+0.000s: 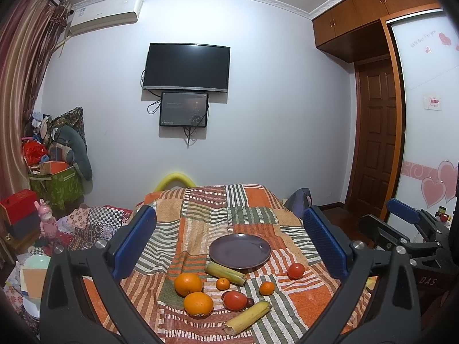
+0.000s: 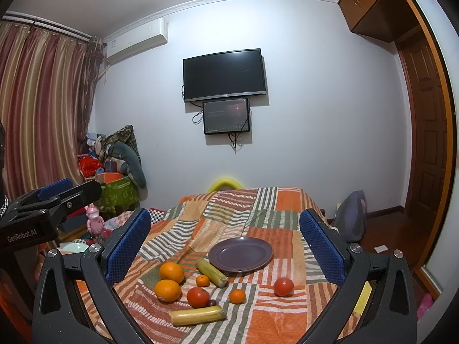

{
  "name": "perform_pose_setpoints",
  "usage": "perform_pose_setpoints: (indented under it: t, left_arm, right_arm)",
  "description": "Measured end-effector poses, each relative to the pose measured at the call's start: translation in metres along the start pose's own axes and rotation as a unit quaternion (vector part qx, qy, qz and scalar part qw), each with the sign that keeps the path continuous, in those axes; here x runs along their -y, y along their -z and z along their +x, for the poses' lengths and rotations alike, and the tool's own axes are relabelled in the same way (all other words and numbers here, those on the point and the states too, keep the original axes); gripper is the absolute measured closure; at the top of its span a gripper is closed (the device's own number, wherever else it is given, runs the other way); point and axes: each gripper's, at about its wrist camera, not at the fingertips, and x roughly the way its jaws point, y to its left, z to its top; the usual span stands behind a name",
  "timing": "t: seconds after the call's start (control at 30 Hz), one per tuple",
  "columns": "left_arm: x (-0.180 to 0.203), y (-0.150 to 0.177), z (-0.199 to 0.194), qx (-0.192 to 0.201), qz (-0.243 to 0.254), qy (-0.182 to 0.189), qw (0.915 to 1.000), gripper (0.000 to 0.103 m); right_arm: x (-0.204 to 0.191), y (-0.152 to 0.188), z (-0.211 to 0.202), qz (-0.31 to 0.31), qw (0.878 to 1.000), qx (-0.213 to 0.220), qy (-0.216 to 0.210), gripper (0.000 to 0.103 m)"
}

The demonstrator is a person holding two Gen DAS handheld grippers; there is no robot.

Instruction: Organize fruits

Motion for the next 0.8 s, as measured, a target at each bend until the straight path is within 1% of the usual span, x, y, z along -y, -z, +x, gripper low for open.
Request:
perform_pose_setpoints:
  t: [0.8]
  left_arm:
    - [-0.0021,0.0014,0.002,-0.002,0.0,-0.002,1.0,0.0]
  right_arm:
    - [-0.0014,0.001,0.0003,0.0,1.0,0.0,-0.001,0.0]
